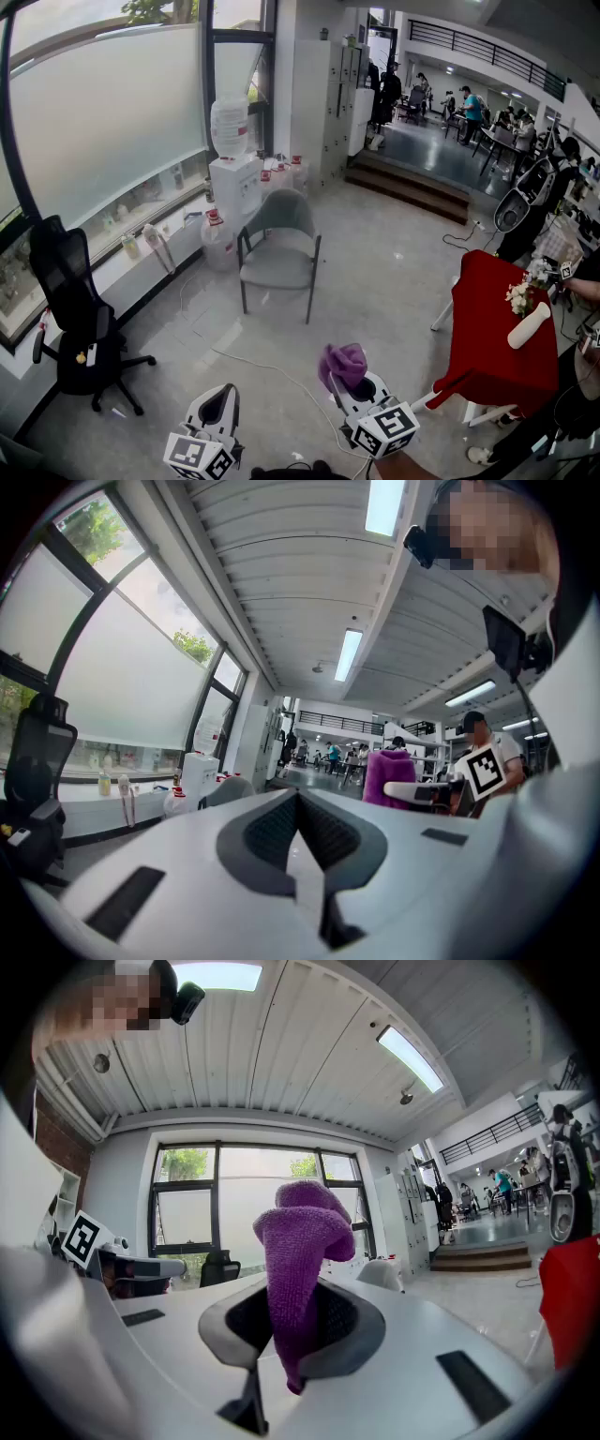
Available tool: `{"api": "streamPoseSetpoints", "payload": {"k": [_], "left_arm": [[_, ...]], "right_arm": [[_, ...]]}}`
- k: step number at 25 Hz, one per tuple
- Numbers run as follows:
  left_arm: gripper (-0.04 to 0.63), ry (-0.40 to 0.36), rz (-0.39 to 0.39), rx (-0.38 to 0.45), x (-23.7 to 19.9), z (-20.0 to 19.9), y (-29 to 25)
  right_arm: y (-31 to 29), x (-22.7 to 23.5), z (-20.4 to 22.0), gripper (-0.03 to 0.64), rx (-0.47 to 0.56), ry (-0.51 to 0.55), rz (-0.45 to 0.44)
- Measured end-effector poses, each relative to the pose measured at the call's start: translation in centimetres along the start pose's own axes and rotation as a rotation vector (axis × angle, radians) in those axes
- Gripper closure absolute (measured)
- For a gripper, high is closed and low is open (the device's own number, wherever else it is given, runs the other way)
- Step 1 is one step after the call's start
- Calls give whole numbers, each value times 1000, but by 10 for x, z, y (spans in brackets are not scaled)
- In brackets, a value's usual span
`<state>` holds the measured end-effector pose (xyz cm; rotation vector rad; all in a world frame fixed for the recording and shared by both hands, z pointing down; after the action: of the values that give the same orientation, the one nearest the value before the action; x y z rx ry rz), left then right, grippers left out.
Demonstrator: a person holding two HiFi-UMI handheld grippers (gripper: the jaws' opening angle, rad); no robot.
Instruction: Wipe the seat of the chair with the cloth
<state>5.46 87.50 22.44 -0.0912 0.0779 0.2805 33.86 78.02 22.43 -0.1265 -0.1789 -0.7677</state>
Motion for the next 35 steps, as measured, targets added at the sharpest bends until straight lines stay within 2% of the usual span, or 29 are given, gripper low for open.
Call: {"api": "streamPoseSetpoints", "payload": {"k": [16,35], "left_arm": [[589,21,14,-2,-20,2,10],[590,45,77,8,-85,19,53]], "right_arm": [[-14,-16,6,552,-7,-31,15],[-36,-94,24,551,-14,0,50]]}}
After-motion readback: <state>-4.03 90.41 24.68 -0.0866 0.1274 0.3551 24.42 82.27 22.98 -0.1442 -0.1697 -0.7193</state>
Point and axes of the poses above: the fingertips, and each gripper's own axes: y backward along the fingers, x to its right, z out of its underside, the point moved 10 cm from there along y, backward along the fingers, and after that the axes turned 5 degrees about -y, right-handed, at the moved point
